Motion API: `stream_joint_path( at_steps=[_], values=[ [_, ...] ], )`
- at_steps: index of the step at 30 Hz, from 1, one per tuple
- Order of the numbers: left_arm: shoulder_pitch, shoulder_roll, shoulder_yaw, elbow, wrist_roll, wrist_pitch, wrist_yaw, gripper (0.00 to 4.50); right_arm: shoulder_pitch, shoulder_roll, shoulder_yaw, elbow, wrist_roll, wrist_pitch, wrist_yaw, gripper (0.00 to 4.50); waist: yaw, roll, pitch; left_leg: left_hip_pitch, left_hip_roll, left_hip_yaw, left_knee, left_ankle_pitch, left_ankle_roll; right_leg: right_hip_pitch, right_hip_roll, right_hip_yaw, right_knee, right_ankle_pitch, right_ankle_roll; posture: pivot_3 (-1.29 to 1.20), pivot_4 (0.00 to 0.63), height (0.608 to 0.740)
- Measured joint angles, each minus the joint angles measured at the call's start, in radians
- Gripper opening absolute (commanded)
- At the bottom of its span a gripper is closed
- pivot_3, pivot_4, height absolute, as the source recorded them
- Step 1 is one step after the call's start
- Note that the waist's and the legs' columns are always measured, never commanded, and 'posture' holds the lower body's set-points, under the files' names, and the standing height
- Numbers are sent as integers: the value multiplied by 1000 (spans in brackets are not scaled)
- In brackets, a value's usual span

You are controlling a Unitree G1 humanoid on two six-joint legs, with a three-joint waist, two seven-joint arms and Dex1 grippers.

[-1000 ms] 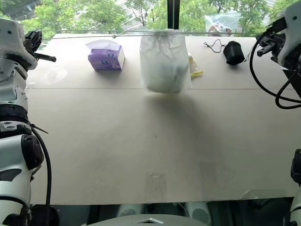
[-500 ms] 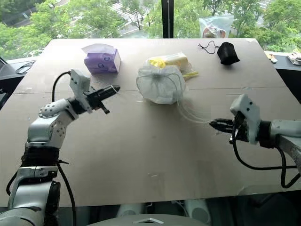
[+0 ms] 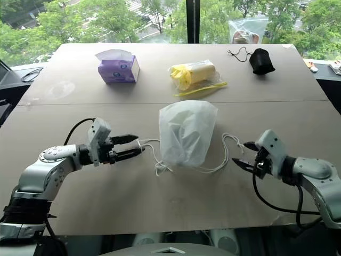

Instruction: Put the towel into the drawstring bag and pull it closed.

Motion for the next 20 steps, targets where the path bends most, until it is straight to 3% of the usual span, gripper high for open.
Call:
stream_joint_path(
  at_steps=[3, 8, 14, 20],
  values=[
    [85, 47, 54, -42, -8, -6, -41, 4415, 121, -16, -87, -43, 38, 3, 47, 4492, 4, 0, 0, 1, 0, -1, 0, 0, 0, 1, -1, -1, -1, 0, 0, 0, 150, 740],
    [175, 16, 233, -178, -110, 39, 13, 4415, 145, 71, -266, -128, 140, -21, 31, 4492, 5, 1, -1, 3, 1, -2, 1, -1, -1, 2, -1, -2, -1, -2, -3, 0, 150, 740],
    [299, -87, 292, -283, -118, 39, 142, 4415, 135, 148, -253, -141, 66, -122, -33, 4492, 10, 3, -2, 2, 0, -2, 1, -1, 0, 2, -1, -2, -1, 0, -1, 0, 150, 740],
    [313, -140, 359, -359, -150, 65, 268, 4415, 90, 195, -221, -139, 34, -138, -104, 4492, 20, 3, -2, 1, 0, -2, 1, -1, 0, 2, 0, -2, -2, -1, -1, 0, 150, 740]
  ],
)
